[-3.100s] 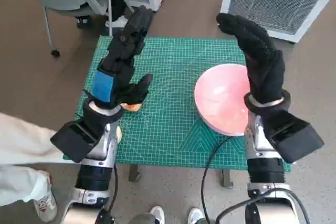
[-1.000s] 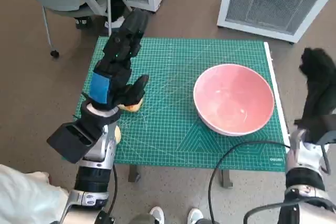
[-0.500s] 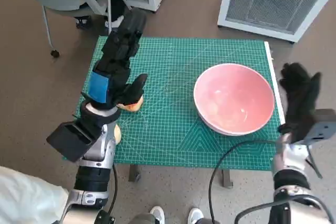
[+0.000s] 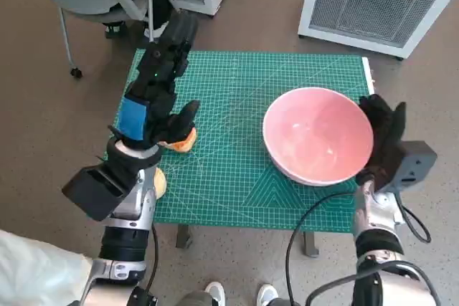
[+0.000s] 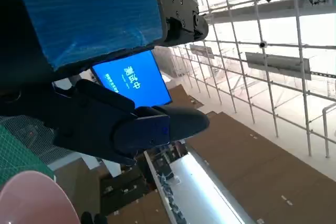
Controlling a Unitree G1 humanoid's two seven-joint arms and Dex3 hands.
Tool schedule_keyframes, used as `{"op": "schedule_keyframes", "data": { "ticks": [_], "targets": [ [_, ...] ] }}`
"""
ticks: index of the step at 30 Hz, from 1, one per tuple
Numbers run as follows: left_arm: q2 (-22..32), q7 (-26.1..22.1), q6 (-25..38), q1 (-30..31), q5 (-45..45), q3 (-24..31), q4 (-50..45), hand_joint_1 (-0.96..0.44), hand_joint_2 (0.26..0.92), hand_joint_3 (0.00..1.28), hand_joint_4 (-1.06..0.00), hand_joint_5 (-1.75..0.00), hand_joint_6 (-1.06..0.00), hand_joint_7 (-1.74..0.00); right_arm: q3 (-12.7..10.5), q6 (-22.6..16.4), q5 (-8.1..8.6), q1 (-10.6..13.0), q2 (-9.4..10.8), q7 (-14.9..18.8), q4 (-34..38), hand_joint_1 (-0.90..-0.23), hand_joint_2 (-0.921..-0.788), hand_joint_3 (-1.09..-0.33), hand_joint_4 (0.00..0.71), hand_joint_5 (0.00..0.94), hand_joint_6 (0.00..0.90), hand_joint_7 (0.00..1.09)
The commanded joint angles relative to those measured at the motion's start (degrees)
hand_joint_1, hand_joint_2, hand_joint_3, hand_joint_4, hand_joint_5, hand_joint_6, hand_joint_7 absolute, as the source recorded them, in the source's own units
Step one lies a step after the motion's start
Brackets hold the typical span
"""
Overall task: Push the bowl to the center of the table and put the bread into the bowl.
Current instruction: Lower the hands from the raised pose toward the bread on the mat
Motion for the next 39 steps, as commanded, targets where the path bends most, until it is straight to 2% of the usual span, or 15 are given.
{"op": "schedule_keyframes", "data": {
  "ticks": [1, 5, 9, 18, 21, 25, 31, 35, 39],
  "targets": [
    [0.50, -0.60, -0.35, 0.91, -0.63, 0.37, -0.50, -0.56, 0.921, 0.46, -0.19, 0.00, -0.24, -0.13, -0.58, 2.02, 0.37, -0.91, 1.92, -0.01, 0.93, -0.500, -0.921, -0.802, 0.252, 0.017, 0.083, 0.60],
    [0.50, -0.97, -0.29, 1.15, -1.00, 0.50, -0.57, -0.55, 0.921, 0.46, -0.19, 0.00, -0.25, -0.13, -0.57, 2.63, 0.05, -2.20, 2.82, -0.66, 0.99, -0.503, -0.921, -0.802, 0.258, 0.019, 0.092, 0.60],
    [0.74, -1.30, -0.29, 1.58, -1.30, 0.74, -0.83, -0.55, 0.921, 0.46, -0.19, 0.00, -0.25, -0.13, 0.41, 3.00, -1.31, -3.42, 3.53, -2.15, 1.02, -0.501, -0.921, -0.802, 0.263, 0.019, 0.095, 0.60],
    [1.64, -1.59, -0.41, 2.74, -1.35, 1.41, -1.42, -0.55, 0.921, 0.45, -0.20, 0.00, -0.26, -0.13, 6.75, 3.67, -8.87, -6.11, 4.33, -8.26, 1.37, -0.466, -0.921, -0.806, 0.285, 0.026, 0.097, 0.61],
    [1.93, -1.60, -0.19, 3.07, -1.28, 1.59, -1.73, -0.55, 0.921, 0.45, -0.20, 0.00, -0.26, -0.12, 7.69, 4.25, -10.14, -6.86, 4.64, -9.09, 1.56, -0.463, -0.921, -0.797, 0.292, 0.027, 0.099, 0.60],
    [2.39, -1.41, -0.28, 3.48, -0.84, 1.93, -1.71, -0.55, 0.921, 0.44, -0.20, 0.00, -0.26, -0.11, 7.12, 5.64, -9.67, -8.41, 5.76, -8.59, 1.83, -0.463, -0.921, -0.786, 0.299, 0.026, 0.103, 0.60],
    [2.66, -1.02, -0.16, 4.02, -0.51, 2.25, -2.05, -0.55, 0.921, 0.44, -0.20, 0.00, -0.26, -0.10, 5.21, 8.14, -7.96, -10.44, 7.42, -7.03, 2.13, -0.458, -0.921, -0.792, 0.304, 0.019, 0.114, 0.56],
    [2.73, -0.81, 0.02, 4.24, -0.53, 2.43, -2.02, -0.56, 0.921, 0.44, -0.20, 0.00, -0.27, -0.10, 5.67, 9.39, -8.79, -11.32, 7.94, -7.16, 2.23, -0.464, -0.921, -0.795, 0.309, 0.014, 0.124, 0.53],
    [2.77, -0.64, 0.24, 4.64, -0.61, 2.51, -2.22, -0.56, 0.921, 0.44, -0.20, 0.00, -0.27, -0.09, 6.53, 9.54, -9.91, -11.56, 7.52, -7.45, 2.17, -0.468, -0.921, -0.795, 0.313, 0.012, 0.134, 0.51]
  ]
}}
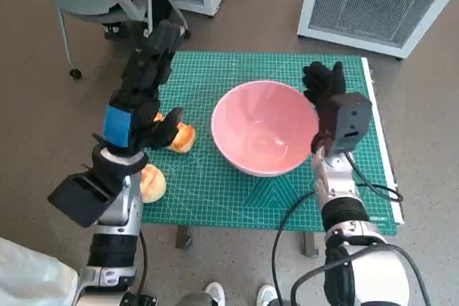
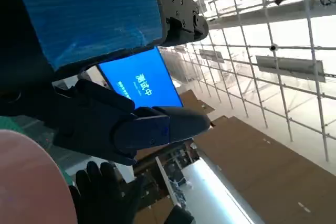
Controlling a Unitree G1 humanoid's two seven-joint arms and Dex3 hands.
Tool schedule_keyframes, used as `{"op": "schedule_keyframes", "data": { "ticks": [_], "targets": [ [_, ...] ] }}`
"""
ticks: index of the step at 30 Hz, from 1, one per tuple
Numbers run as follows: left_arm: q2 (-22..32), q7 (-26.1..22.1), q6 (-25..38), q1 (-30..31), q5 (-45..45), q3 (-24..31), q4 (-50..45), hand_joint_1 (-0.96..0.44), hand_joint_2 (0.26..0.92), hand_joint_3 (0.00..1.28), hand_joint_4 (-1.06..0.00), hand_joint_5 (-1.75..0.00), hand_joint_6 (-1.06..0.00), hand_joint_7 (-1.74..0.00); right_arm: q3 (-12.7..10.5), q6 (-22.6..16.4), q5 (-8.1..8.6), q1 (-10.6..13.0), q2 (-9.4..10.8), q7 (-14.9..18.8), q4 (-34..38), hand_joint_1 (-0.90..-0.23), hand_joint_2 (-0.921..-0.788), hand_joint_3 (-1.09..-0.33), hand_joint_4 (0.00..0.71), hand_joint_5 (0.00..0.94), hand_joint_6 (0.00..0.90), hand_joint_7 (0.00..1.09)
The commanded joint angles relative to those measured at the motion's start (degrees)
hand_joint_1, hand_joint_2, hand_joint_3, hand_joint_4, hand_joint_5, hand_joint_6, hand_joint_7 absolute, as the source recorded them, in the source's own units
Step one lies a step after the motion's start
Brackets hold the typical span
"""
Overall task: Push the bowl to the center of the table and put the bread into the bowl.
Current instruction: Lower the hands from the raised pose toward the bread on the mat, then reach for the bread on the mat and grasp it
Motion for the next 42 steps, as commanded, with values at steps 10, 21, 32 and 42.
{"op": "schedule_keyframes", "data": {
  "ticks": [10, 21, 32, 42],
  "targets": [
    [2.58, -0.22, -0.06, 1.60, 0.08, 1.41, -0.95, -0.56, 0.921, 0.43, -0.20, 0.00, -0.28, -0.08, 1.73, -3.51, -1.98, -0.72, -1.78, 0.35, -0.60, -0.453, -0.921, -0.785, 0.313, 0.008, 0.147, 0.50],
    [17.94, -3.05, 1.18, -2.92, 10.78, 1.35, 2.34, -0.57, 0.921, 0.40, -0.19, 0.00, -0.28, -0.05, 5.00, -20.81, -2.74, -0.99, -4.32, 3.92, -6.36, -0.520, -0.921, -0.786, 0.300, 0.008, 0.072, 0.56],
    [30.41, -6.92, 4.90, -11.00, 22.83, -4.43, 11.41, -0.57, 0.921, 0.21, -0.18, 0.00, -0.30, -0.05, 5.45, -30.26, 12.17, 3.01, -2.20, 28.30, -19.97, -0.644, -0.921, -0.792, 0.308, 0.006, 0.001, 0.75],
    [33.40, -13.76, 11.51, -17.91, 29.35, -12.36, 18.09, -0.47, 0.904, 0.02, -0.16, 0.00, -0.29, -0.03, 8.27, -30.04, 14.32, 7.82, -2.68, 35.11, -30.20, -0.738, -0.921, -0.783, 0.307, 0.006, -0.001, 0.82]
  ]
}}
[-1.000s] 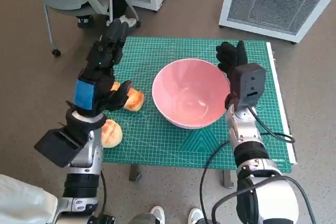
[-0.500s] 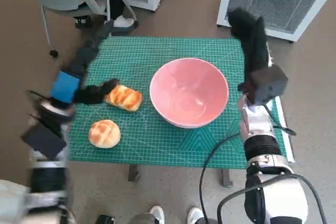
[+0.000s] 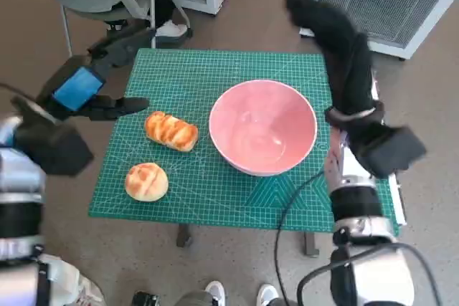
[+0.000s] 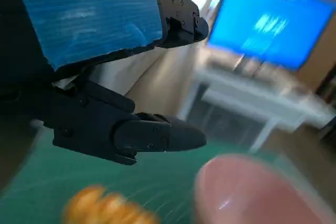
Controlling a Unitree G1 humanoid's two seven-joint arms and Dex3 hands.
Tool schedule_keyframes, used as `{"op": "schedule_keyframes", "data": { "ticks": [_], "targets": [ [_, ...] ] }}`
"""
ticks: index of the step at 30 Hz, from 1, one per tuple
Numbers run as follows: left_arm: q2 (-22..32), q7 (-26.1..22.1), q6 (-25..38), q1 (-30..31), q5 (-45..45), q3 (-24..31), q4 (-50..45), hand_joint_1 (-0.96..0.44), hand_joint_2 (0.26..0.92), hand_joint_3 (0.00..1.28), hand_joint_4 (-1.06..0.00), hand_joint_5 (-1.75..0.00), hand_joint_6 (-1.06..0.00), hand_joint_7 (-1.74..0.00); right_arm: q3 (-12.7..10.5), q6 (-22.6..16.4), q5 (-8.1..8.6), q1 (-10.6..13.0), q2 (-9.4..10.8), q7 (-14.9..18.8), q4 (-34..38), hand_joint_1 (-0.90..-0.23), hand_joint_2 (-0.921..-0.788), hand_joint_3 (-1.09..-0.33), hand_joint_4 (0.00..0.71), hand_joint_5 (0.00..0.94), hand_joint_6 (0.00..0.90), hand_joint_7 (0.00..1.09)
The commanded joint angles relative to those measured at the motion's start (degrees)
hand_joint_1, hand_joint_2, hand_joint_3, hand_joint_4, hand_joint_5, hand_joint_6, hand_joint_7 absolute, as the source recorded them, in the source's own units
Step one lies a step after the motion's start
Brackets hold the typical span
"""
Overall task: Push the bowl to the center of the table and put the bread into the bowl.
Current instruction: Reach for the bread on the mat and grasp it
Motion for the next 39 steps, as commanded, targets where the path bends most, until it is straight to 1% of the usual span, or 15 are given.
{"op": "schedule_keyframes", "data": {
  "ticks": [1, 7, 13, 19, 23, 27, 31, 39],
  "targets": [
    [1.17, -1.76, 1.73, -3.49, 4.69, -4.36, 3.31, -0.46, 0.895, 0.01, -0.16, 0.00, -0.29, -0.03, 1.14, 0.15, -0.29, 3.45, -0.22, 1.11, -3.61, -0.737, -0.921, -0.784, 0.308, 0.007, -0.001, 0.82],
    [1.10, -1.77, 1.72, -6.13, 10.02, -9.04, 6.92, -0.40, 0.857, 0.00, -0.14, 0.00, -0.28, -0.02, 2.19, 0.88, 0.02, 5.32, -0.09, 1.45, -7.42, -0.719, -0.921, -0.805, 0.310, 0.009, -0.001, 0.81],
    [0.23, -2.59, 0.03, -8.62, 11.86, -12.03, 11.29, -0.31, 0.826, 0.00, -0.16, -0.01, -0.31, -0.03, 3.07, 0.57, -1.40, 6.59, -0.16, 0.30, -10.49, -0.703, -0.921, -0.830, 0.315, 0.012, -0.001, 0.80],
    [-0.49, -3.80, -1.98, -11.43, 13.75, -15.34, 15.76, -0.21, 0.798, 0.00, -0.17, -0.01, -0.31, -0.02, 3.69, -0.11, -1.49, 7.35, -0.55, 0.55, -12.32, -0.691, -0.921, -0.843, 0.311, 0.012, -0.001, 0.79],
    [-1.42, -6.15, 0.08, -13.40, 14.75, -17.15, 17.97, -0.16, 0.785, 0.00, -0.15, 0.00, -0.28, -0.01, 3.76, -0.91, -1.99, 7.43, -0.98, 0.39, -12.20, -0.687, -0.921, -0.843, 0.309, 0.011, -0.001, 0.77],
    [-2.71, -8.08, 3.17, -15.03, 15.86, -18.76, 19.48, -0.10, 0.774, 0.00, -0.09, 0.00, -0.23, 0.00, 3.69, -1.66, -2.27, 7.33, -1.32, 0.27, -11.59, -0.690, -0.921, -0.842, 0.308, 0.012, -0.001, 0.76],
    [-3.79, -8.20, 4.99, -15.87, 17.23, -20.09, 20.46, -0.06, 0.771, 0.00, -0.05, 0.00, -0.19, 0.00, 3.54, -2.10, -2.54, 7.29, -1.42, 0.03, -11.07, -0.693, -0.921, -0.842, 0.308, 0.013, -0.001, 0.76],
    [-5.25, -7.30, 6.39, -15.87, 18.25, -21.19, 21.40, -0.01, 0.769, 0.00, -0.04, 0.00, -0.18, 0.00, 3.31, -2.26, -2.51, 7.47, -1.46, -0.31, -10.85, -0.695, -0.921, -0.843, 0.308, 0.014, -0.001, 0.76]
  ]
}}
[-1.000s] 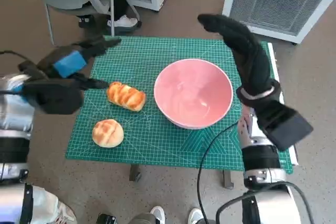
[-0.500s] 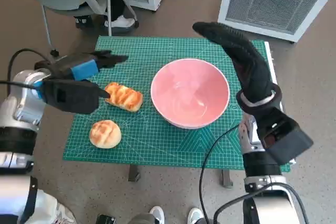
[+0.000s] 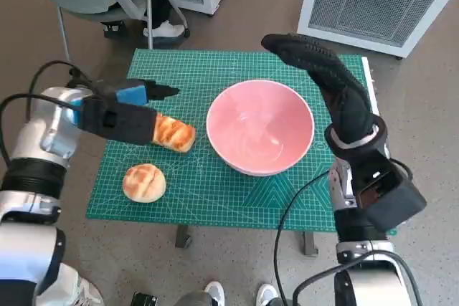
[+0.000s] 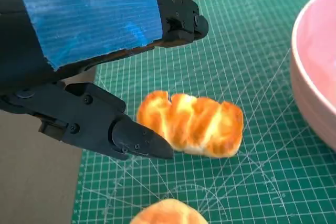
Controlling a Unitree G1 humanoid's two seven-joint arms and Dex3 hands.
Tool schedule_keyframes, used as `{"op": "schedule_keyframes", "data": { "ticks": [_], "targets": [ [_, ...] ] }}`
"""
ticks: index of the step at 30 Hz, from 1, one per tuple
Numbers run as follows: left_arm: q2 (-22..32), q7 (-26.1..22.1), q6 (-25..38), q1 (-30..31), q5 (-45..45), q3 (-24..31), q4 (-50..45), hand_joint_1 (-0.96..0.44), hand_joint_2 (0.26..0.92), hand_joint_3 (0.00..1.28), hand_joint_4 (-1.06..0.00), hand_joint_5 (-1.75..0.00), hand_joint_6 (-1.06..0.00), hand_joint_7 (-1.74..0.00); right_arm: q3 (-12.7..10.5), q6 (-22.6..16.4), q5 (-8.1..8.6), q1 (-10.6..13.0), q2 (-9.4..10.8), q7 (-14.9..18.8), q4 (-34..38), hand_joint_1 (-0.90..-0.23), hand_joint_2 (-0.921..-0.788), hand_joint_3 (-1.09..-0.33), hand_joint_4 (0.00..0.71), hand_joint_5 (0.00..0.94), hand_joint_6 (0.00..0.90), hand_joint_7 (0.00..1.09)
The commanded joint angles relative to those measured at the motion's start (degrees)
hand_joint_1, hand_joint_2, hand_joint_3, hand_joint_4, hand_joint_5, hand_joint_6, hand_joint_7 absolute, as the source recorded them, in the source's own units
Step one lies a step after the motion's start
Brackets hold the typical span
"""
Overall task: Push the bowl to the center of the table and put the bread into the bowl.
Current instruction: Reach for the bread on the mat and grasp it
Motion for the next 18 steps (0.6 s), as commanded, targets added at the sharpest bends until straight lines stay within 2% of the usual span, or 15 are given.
{"op": "schedule_keyframes", "data": {
  "ticks": [1, 18],
  "targets": [
    [-0.82, 0.72, 0.62, -1.09, 1.05, -1.00, 1.19, -0.01, 0.769, 0.00, -0.04, 0.00, -0.18, 0.00, -0.10, 0.14, -0.36, 1.35, -0.49, -0.75, 0.61, -0.697, -0.921, -0.842, 0.308, 0.014, -0.001, 0.76],
    [-4.86, 5.94, -0.62, -2.88, 5.47, -5.51, 8.12, -0.01, 0.772, 0.00, -0.04, 0.00, -0.20, -0.01, -0.14, 0.63, -0.64, 2.15, -0.40, -2.51, 0.18, -0.701, -0.921, -0.841, 0.305, 0.015, -0.001, 0.74]
  ]
}}
